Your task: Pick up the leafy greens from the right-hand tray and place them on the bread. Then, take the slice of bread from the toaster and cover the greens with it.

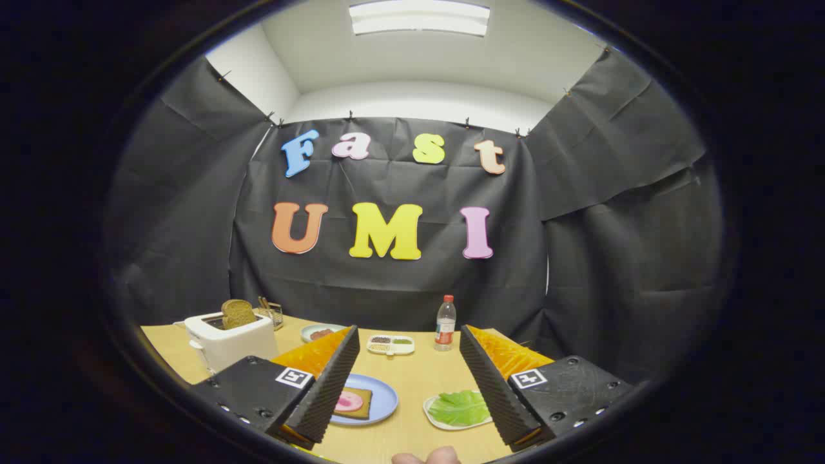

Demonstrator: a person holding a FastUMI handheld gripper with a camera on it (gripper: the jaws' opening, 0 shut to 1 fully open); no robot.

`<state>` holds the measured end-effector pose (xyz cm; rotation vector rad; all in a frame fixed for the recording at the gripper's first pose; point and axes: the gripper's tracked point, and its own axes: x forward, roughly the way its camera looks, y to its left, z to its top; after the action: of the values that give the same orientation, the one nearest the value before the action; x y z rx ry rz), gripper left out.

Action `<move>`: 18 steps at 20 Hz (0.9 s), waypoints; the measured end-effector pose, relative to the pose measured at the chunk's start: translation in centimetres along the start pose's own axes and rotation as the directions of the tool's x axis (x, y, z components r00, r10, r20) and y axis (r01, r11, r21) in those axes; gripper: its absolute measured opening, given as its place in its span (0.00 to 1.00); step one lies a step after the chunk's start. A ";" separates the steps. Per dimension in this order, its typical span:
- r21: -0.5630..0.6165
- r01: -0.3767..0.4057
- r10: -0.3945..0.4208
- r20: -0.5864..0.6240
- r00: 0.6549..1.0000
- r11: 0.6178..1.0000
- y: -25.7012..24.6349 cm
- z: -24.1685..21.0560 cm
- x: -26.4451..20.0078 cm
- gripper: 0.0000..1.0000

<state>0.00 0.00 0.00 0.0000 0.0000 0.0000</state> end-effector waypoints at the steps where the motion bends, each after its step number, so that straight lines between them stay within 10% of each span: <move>1: 0.007 -0.001 0.001 -0.001 1.000 1.000 0.0 0.1 0.0 0.95; 18: 0.031 0.055 -0.055 -0.026 0.998 0.998 -2.8 -0.4 0.8 0.95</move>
<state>0.76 -2.80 -0.44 0.0319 0.0254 -0.0550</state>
